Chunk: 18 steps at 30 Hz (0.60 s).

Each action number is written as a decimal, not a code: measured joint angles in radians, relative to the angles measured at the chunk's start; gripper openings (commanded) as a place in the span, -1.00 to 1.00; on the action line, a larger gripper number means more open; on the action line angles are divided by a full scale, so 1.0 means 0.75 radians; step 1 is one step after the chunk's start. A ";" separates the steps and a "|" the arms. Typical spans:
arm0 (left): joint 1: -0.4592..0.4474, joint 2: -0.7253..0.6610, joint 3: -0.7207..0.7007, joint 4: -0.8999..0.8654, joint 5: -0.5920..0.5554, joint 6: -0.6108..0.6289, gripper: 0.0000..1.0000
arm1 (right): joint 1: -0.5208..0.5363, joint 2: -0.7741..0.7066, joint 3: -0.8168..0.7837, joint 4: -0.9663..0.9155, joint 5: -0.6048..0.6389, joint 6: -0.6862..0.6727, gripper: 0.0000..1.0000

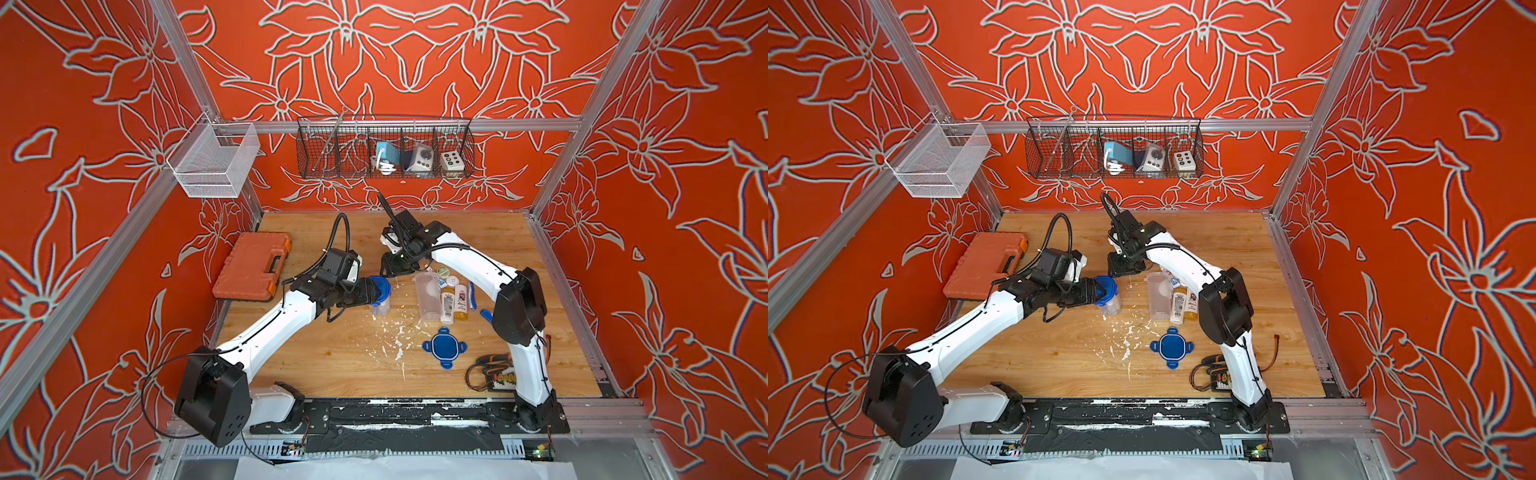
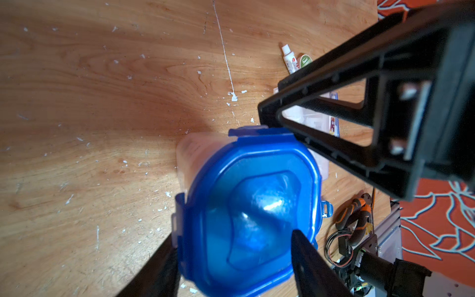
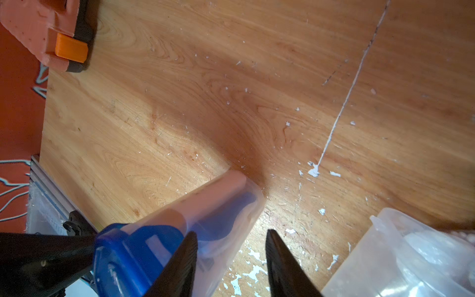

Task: Take out toiletry kits
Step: Adjust the container at the center of the board.

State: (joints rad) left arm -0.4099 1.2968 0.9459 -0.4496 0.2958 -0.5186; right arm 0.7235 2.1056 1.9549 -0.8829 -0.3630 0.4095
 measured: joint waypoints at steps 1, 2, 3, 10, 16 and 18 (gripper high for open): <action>0.007 0.000 0.000 0.001 0.003 -0.004 0.25 | 0.000 0.002 0.002 -0.001 0.001 -0.002 -0.07; 0.013 0.001 0.000 0.004 0.007 -0.007 0.24 | 0.000 0.002 0.003 -0.006 0.001 -0.003 -0.07; 0.018 0.003 0.000 0.006 0.013 -0.009 0.24 | 0.001 0.002 0.004 -0.009 0.001 -0.004 -0.07; 0.046 0.060 0.012 0.081 0.070 -0.031 0.20 | -0.023 0.002 0.019 -0.051 0.047 -0.005 0.03; 0.045 0.098 0.012 0.142 0.123 -0.043 0.20 | -0.043 -0.012 0.014 -0.055 0.100 -0.006 0.03; 0.045 0.103 0.014 0.146 0.137 -0.049 0.29 | -0.047 -0.056 -0.026 -0.033 0.110 -0.004 -0.03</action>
State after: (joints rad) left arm -0.3759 1.3739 0.9562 -0.3397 0.3985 -0.5556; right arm 0.6884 2.0636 1.9350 -0.9073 -0.2802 0.4068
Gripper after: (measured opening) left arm 0.606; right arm 0.514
